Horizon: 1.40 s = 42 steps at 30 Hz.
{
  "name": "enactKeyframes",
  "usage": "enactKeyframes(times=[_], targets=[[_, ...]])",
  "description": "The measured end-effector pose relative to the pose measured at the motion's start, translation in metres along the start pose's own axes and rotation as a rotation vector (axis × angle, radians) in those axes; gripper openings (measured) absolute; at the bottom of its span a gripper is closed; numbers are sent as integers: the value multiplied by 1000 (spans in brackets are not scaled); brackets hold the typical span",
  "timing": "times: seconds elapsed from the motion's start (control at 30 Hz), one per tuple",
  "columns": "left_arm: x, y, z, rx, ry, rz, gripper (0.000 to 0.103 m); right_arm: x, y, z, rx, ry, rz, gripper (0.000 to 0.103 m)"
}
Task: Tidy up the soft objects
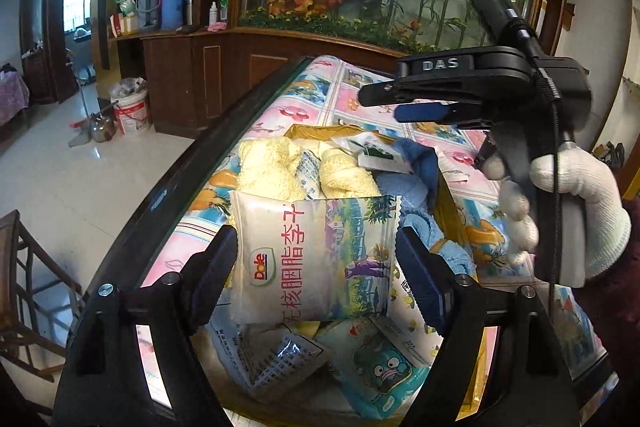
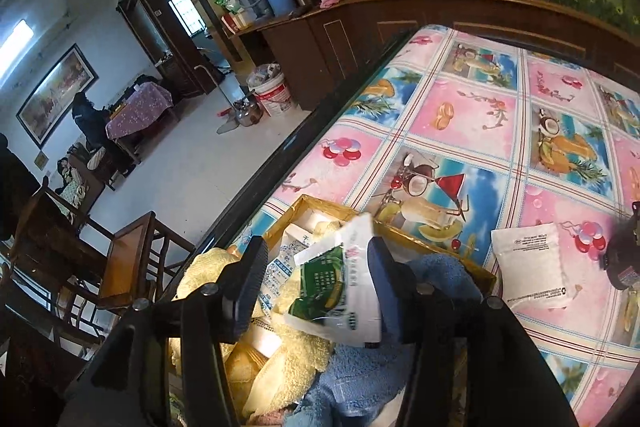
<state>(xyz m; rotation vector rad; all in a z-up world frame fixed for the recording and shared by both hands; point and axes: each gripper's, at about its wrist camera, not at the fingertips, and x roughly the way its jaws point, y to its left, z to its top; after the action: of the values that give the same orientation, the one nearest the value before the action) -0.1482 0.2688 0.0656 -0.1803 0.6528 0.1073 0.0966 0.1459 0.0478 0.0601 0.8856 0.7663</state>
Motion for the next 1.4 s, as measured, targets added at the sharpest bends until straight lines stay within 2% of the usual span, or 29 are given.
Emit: enactKeyframes(times=[0.2, 0.3, 0.4, 0.5, 0.6, 0.73, 0.87, 0.97, 1.07, 1.17, 1.4], targets=[[-14, -12, -1, 33, -48, 101, 86, -33, 5, -14, -31, -49, -4, 52], [-14, -20, -1, 93, -77, 146, 88, -48, 8, -28, -58, -60, -2, 52], [-16, -26, -5, 130, -111, 125, 96, -60, 7, -44, -52, -60, 14, 52], [-19, -27, -4, 120, -115, 88, 103, -72, 3, -58, -35, -64, 24, 52], [-29, -28, -1, 111, -133, 72, 103, -84, -3, -69, -26, -75, 25, 52], [-42, -34, 2, 106, -158, 111, 103, -98, -11, -84, -5, -94, 27, 52], [-69, -46, 3, 85, -245, 227, 103, -110, -19, -100, 27, -116, 34, 52], [-90, -51, 0, 51, -323, 226, 103, -121, -25, -111, 52, -144, 48, 52], [-90, -55, -3, 19, -318, 250, 103, -130, -25, -122, 53, -172, 49, 53], [-88, -64, -5, 34, -291, 289, 103, -134, -24, -135, 42, -189, 36, 59], [-90, -86, -11, 54, -275, 346, 103, -136, -16, -167, -5, -174, 0, 60]])
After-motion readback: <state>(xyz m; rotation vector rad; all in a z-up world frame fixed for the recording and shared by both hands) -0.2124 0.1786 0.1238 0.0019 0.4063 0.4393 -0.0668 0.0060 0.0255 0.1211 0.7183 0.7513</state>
